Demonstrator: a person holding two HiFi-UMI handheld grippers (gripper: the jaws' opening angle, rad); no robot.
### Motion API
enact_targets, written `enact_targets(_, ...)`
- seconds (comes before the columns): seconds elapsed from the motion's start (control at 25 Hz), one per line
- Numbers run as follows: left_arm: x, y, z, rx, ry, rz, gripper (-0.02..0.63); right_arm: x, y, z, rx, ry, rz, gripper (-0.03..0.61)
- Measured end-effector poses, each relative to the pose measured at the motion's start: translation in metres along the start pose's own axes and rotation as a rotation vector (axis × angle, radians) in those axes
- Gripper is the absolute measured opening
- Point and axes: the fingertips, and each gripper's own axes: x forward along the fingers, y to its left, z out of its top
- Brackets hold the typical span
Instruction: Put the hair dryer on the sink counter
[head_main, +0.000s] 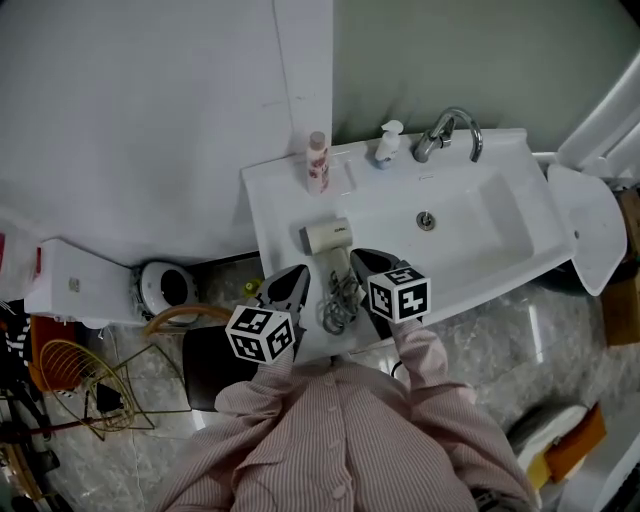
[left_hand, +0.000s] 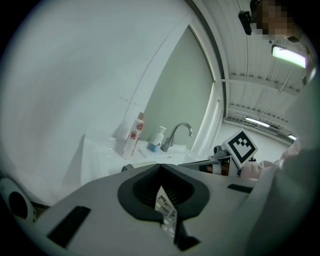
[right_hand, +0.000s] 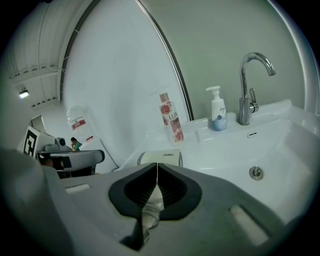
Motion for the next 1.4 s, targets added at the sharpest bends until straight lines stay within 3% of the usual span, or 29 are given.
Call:
enact_targets(0.36, -0.01, -0.01, 0.023, 0.084, -0.045, -0.013, -0.003, -0.027, 0.015, 0.016, 0.0, -0.107, 0.07, 0.006)
enact_targets(0.84, -0.038, -0.019, 0.055, 0.136, -0.139, 0.003, -0.003, -0.074, 0.028, 0.062, 0.02, -0.345, 0.118, 0.006)
enact_targets(1.4, -0.063, -0.016, 0.069, 0.157, -0.198, 0.067, -0.003, -0.108, 0.021, 0.081, 0.027, -0.466, 0.083, 0.005)
